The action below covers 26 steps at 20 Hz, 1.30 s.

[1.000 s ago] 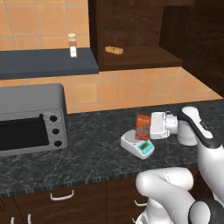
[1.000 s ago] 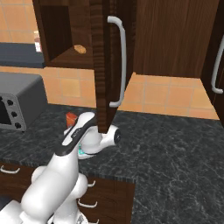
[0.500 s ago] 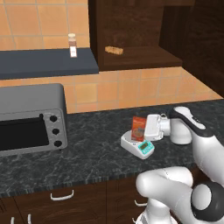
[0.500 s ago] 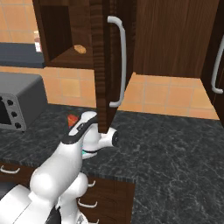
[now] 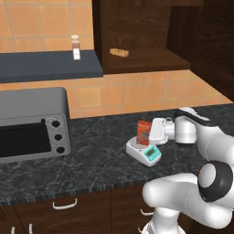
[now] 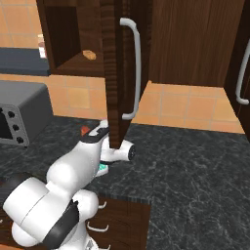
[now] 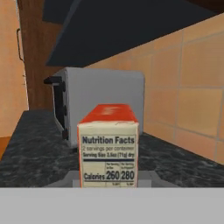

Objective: Pick the boxed food and place it on the digital scale for weighing, and close the cabinet.

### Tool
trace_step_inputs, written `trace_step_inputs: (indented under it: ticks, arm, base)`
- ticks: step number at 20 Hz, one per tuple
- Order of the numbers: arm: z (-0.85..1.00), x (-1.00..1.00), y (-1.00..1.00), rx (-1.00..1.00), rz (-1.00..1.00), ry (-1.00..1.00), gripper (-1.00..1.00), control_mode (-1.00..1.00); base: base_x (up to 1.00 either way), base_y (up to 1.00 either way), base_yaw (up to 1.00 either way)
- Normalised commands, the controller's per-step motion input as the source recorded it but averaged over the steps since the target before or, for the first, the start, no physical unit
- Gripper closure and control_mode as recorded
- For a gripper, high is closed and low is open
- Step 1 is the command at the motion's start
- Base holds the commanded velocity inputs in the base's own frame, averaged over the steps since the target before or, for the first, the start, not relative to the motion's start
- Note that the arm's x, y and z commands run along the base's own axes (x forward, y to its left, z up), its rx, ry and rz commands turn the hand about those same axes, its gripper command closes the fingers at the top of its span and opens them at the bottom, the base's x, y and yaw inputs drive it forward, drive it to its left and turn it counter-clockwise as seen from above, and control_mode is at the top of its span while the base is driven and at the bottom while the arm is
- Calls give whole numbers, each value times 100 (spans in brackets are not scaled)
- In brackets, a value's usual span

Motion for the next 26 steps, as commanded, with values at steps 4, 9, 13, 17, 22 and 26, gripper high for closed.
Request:
trace_step_inputs:
  ticks: [4, 9, 13, 17, 22, 26]
  arm:
    - [-30, 8, -1, 0, 0, 0, 100, -100]
    - [-33, 15, 0, 0, 0, 0, 100, -100]
    - [-6, 14, 3, 0, 0, -1, 100, -100]
    - [0, 0, 16, 0, 0, 1, 100, -100]
    - [0, 0, 22, 0, 0, 3, 100, -100]
    - [-6, -5, 10, 0, 0, 4, -100, -100]
  base:
    - [0, 0, 0]
    - [0, 0, 0]
    - [0, 0, 0]
    - [0, 0, 0]
    - [0, 0, 0]
    - [0, 0, 0]
